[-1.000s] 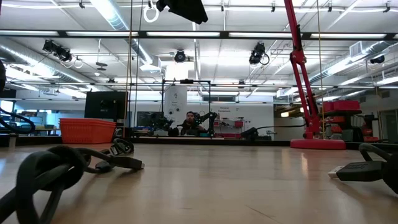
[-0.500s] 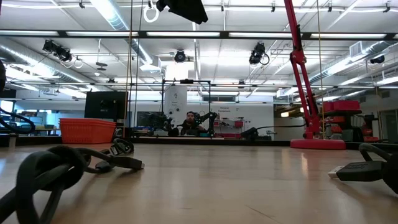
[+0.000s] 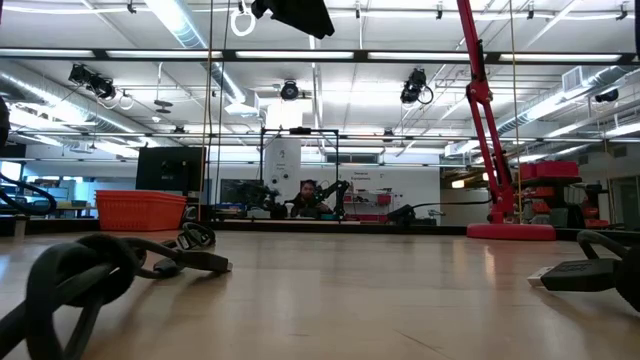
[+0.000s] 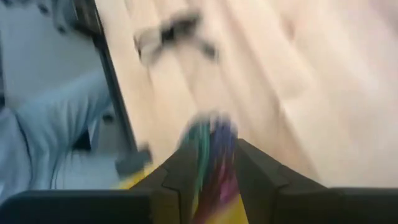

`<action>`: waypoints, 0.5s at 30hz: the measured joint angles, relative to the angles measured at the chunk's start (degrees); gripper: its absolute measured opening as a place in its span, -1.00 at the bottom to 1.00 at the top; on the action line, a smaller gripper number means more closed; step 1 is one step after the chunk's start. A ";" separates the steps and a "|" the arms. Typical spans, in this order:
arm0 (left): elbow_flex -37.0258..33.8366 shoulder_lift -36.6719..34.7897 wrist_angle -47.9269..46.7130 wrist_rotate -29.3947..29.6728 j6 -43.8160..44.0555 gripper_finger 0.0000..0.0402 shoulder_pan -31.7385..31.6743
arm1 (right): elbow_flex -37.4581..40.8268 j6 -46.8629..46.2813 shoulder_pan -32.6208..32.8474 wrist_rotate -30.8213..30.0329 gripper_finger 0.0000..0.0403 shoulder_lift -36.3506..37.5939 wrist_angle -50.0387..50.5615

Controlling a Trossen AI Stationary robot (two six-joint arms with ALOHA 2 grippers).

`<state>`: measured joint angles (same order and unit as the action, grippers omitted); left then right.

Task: Pick & Place USB Port
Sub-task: Put the black charger cable into the orange bin

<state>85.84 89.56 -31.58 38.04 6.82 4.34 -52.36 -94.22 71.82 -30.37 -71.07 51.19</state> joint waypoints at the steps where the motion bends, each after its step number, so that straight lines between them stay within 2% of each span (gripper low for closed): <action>1: 0.00 0.00 0.01 0.00 0.01 -0.36 0.00 | -0.02 1.95 -1.13 -2.06 -0.46 0.44 -0.16; 4: 0.00 0.00 0.01 0.00 -0.04 -0.36 0.00 | -0.02 9.40 -5.72 -6.33 -0.46 1.40 -2.31; 6: 0.00 0.00 -0.02 0.00 -0.10 -0.36 0.00 | -0.02 16.14 -10.13 -6.28 -0.46 1.52 -5.84; 12: 0.01 0.00 -0.51 -0.14 -0.77 -0.36 0.00 | -0.05 42.60 -23.80 4.24 -0.46 -2.02 -24.52; 15: 0.04 0.00 -4.00 -0.79 -1.09 -0.36 0.00 | -0.09 46.86 -27.60 9.77 -0.46 -4.76 -26.85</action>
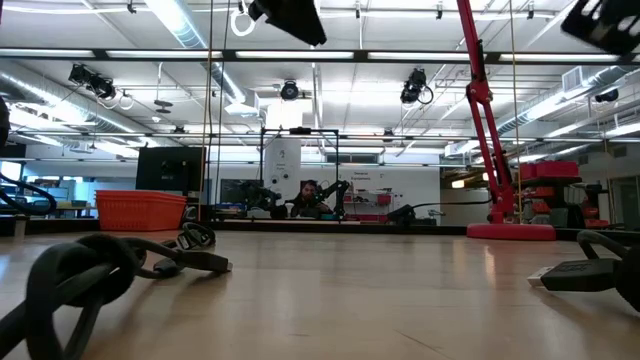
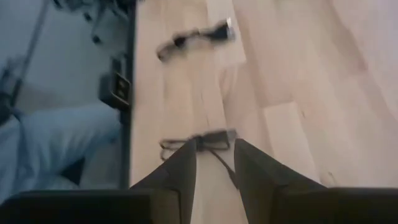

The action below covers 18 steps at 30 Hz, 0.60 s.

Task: Pick & Place USB Port
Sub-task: Put the black charger cable into the orange bin

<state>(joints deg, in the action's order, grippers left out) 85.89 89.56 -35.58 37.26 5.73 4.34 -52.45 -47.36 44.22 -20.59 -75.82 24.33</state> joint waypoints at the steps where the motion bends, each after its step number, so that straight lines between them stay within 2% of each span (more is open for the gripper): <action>1: 0.00 0.00 -1.66 -0.02 0.61 -0.36 0.05 | 0.00 0.05 -0.79 1.20 -0.46 -1.23 0.00; 5: 0.00 0.00 -8.12 -0.02 2.83 -0.36 0.42 | 0.00 -0.14 -2.42 5.45 -0.46 -7.17 -2.05; 11: 0.00 0.00 -11.08 -0.02 3.61 -0.36 1.07 | 0.03 -0.11 -3.40 12.53 -0.46 -16.55 -10.25; 18: 0.00 0.00 -15.86 -0.01 5.64 -0.36 1.50 | 0.03 1.33 -3.72 14.01 -0.46 -20.90 -15.05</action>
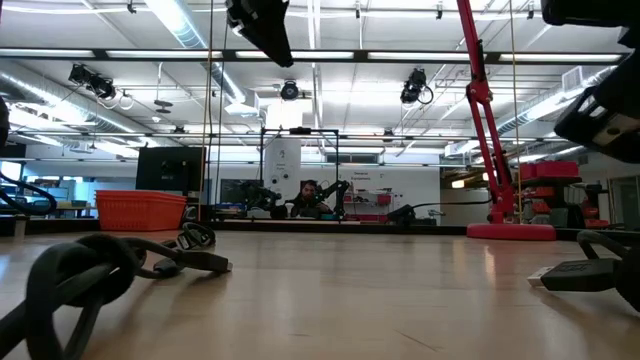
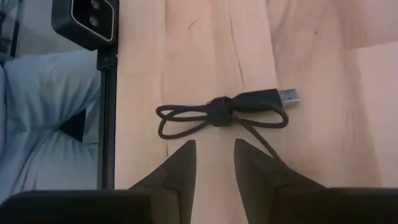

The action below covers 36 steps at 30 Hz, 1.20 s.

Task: Pick & Place USB Port
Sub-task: Put the black charger cable into the orange bin

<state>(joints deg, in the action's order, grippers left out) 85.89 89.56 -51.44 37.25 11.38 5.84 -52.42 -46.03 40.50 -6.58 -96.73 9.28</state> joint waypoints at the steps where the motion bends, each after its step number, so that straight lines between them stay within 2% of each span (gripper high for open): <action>1: 0.00 0.00 -0.70 0.04 0.35 -0.36 0.21 | -0.01 0.02 -0.11 -0.35 -0.46 0.01 0.14; 5: 0.00 0.00 -3.31 0.05 1.77 -0.36 1.07 | 0.06 0.05 -0.77 -3.18 -0.46 0.00 1.24; 10: 0.00 0.00 -4.31 0.69 2.78 -0.36 2.19 | 0.06 1.43 -2.03 -3.93 -0.46 -0.69 2.30; 28: 0.00 0.00 -4.61 1.08 2.95 -0.36 2.78 | 0.06 5.78 -5.13 -2.84 -0.46 -1.64 2.08; 36: 0.00 0.00 -4.62 1.08 2.93 -0.36 2.74 | 0.07 5.70 -5.13 -0.90 -0.46 -5.69 -0.09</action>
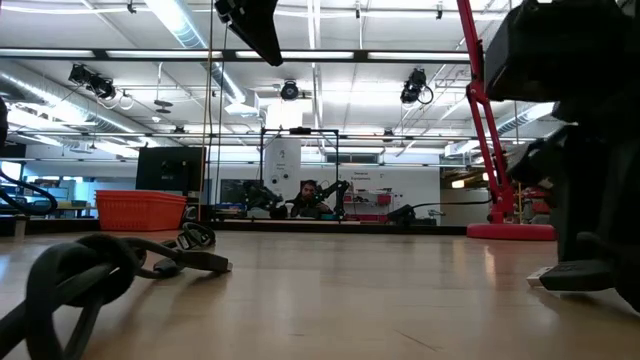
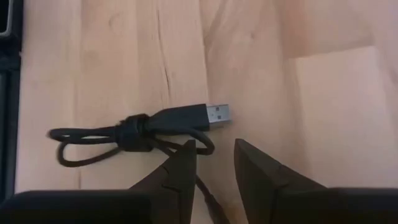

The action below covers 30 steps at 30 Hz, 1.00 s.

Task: Pick & Place USB Port
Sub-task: Put the black charger cable into the orange bin

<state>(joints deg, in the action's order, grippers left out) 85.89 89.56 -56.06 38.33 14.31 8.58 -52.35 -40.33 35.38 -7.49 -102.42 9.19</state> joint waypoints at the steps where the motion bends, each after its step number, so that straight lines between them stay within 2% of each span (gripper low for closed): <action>1: 0.00 0.00 0.03 0.00 0.00 -0.36 0.00 | 0.04 0.35 0.00 0.07 -0.46 -0.42 -0.99; 8: 0.00 0.00 0.03 0.00 0.00 -0.36 0.00 | -0.03 1.89 0.00 -1.04 -0.50 -0.54 -2.98; 14: -0.02 0.00 0.03 0.00 0.01 -0.36 0.00 | -0.03 2.89 -0.07 -0.46 -0.95 -0.54 -0.96; 30: -0.02 0.00 0.03 -0.01 0.07 -0.36 0.00 | -0.03 1.86 -0.12 -0.46 -1.00 0.20 0.80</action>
<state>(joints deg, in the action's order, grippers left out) 85.86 89.56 -56.03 38.32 14.37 8.58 -52.38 -38.46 35.25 -7.95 -102.22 9.99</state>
